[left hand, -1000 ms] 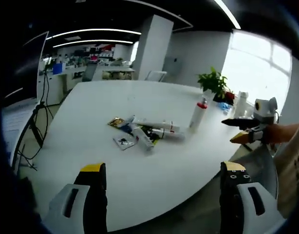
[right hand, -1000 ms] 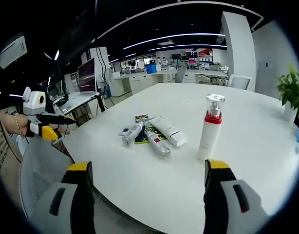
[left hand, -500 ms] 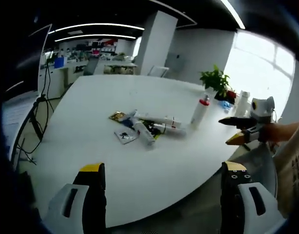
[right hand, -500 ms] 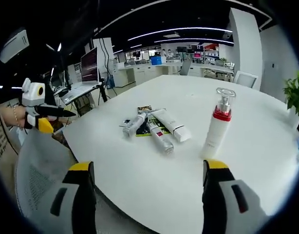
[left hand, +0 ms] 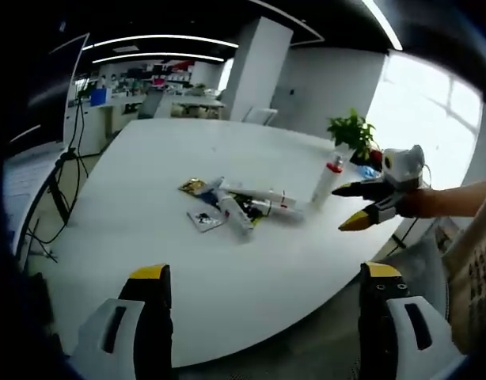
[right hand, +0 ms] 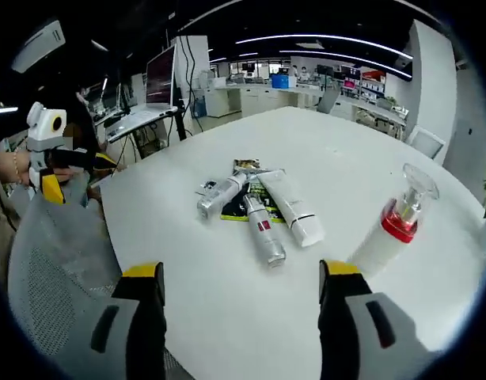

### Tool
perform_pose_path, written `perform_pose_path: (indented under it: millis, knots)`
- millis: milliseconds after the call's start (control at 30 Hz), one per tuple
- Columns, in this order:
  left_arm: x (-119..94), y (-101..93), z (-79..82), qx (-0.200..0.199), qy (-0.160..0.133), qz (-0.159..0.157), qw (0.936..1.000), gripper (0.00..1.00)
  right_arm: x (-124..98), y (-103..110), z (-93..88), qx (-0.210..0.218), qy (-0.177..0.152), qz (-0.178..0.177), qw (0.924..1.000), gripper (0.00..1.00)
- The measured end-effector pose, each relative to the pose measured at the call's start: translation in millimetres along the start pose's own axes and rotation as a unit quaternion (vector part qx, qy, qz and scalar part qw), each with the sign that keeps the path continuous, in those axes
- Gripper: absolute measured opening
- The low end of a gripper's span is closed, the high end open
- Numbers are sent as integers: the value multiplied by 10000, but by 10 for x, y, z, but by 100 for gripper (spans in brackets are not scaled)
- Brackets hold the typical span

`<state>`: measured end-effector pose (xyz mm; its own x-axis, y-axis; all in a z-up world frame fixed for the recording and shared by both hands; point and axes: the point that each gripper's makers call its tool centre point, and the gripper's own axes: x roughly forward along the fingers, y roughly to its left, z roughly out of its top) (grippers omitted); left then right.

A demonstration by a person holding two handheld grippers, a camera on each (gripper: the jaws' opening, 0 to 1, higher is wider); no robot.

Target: Arrange the skincare products in the storage area until every visible bottle or jar stands upright without overlapping.

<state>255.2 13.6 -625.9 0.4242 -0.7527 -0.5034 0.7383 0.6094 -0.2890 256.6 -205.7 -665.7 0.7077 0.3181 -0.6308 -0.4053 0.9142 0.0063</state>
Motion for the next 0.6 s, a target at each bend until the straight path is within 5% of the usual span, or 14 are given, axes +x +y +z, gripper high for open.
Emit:
perform_pose_path:
  millis: [600]
  knots:
    - [7,-5,-19,-79,56,-75,9999,97,608,-162,0,-478,716,352,9957,60]
